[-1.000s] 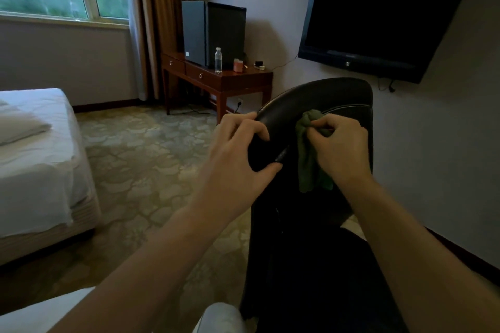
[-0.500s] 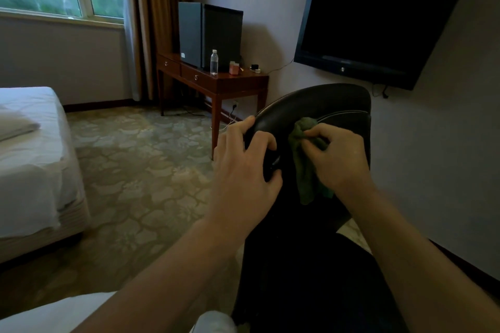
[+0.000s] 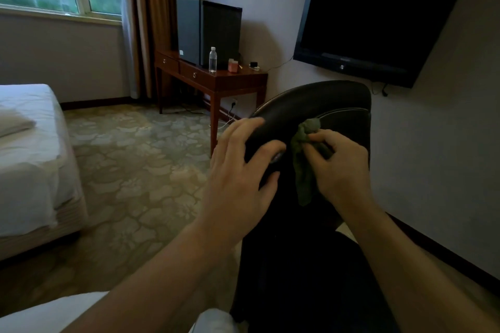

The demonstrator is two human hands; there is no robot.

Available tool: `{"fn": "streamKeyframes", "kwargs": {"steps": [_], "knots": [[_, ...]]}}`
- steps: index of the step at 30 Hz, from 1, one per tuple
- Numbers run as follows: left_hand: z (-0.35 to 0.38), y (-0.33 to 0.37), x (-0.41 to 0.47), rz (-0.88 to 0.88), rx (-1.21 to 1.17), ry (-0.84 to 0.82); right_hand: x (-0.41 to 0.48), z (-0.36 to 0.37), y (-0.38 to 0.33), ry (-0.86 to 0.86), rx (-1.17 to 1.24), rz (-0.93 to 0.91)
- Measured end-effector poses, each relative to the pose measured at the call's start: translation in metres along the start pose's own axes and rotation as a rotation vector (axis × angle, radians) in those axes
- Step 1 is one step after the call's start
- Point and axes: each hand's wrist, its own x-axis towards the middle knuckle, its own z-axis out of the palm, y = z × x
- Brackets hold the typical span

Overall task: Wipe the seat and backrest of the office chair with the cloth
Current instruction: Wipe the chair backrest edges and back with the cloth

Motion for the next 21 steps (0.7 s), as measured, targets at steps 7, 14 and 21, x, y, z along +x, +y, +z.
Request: {"fn": "streamKeyframes", "kwargs": {"steps": [7,14,21], "knots": [[-0.021,0.033,-0.003,-0.716,-0.862,0.181,0.001,-0.005,-0.017,-0.074,0.045,0.006],[-0.022,0.037,0.0,-0.761,-0.926,0.21,0.025,-0.011,-0.018,-0.13,-0.023,0.062],[-0.016,0.025,0.001,-0.753,-0.842,0.231,0.049,-0.016,0.001,-0.034,-0.104,0.115]]}}
